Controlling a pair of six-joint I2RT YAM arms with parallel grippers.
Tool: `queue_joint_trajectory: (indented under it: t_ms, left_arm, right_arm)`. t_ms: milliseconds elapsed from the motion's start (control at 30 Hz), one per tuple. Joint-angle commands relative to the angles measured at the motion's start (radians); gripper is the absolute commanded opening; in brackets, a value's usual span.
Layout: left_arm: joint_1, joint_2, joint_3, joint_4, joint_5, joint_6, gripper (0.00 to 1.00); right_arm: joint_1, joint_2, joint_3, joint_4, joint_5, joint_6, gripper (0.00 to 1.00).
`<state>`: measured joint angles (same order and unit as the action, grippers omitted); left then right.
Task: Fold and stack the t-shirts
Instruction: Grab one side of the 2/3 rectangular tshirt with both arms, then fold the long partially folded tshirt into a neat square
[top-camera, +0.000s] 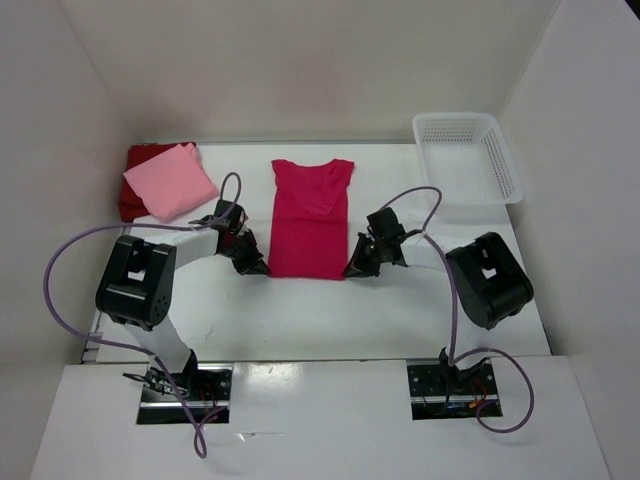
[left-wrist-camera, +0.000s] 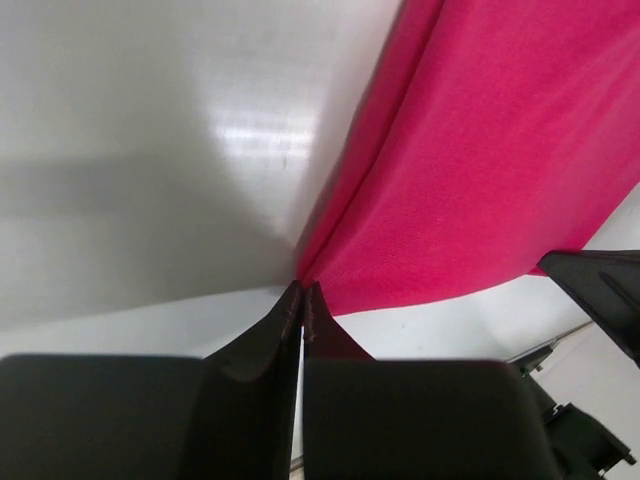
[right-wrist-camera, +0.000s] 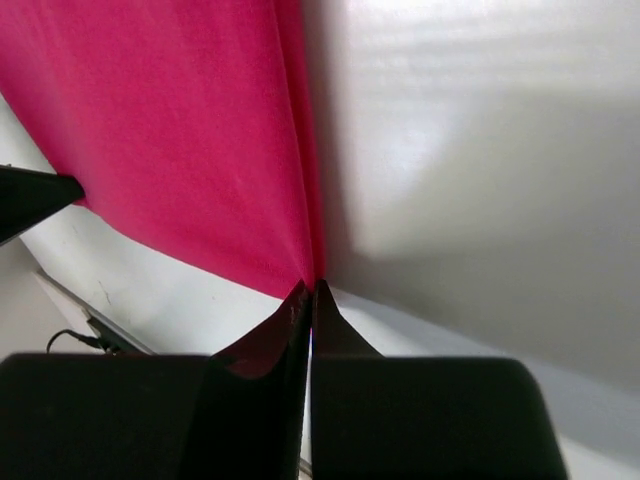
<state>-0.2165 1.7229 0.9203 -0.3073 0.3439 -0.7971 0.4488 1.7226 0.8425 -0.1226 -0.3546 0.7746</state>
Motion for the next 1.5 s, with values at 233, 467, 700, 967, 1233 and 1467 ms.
queue_joint_trajectory:
  t_ms: [233, 467, 700, 967, 1233, 1467]
  left_arm:
    - [-0.053, -0.414, -0.233, -0.304, 0.141, 0.024, 0.0]
    - [-0.053, -0.642, -0.042, -0.486, 0.109, -0.037, 0.0]
    - [0.011, -0.257, 0.254, -0.307, 0.015, 0.025, 0.0]
    - [0.112, 0.116, 0.474, -0.184, -0.102, 0.0, 0.0]
    - [0.175, 0.241, 0.529, -0.122, -0.108, -0.053, 0.16]
    - [0.203, 0.101, 0.511, -0.056, -0.091, -0.042, 0.54]
  right_arm:
    - [0.135, -0.398, -0.178, -0.213, 0.019, 0.116, 0.0]
    - [0.076, -0.638, -0.071, -0.37, -0.026, 0.134, 0.0]
    - [-0.084, -0.242, 0.254, -0.261, -0.047, -0.058, 0.0]
    - [-0.136, 0.279, 0.766, -0.287, -0.08, -0.149, 0.0]
    - [-0.145, 0.566, 1.072, -0.333, -0.057, -0.152, 0.06]
    - [-0.145, 0.444, 1.037, -0.334, -0.021, -0.186, 0.44]
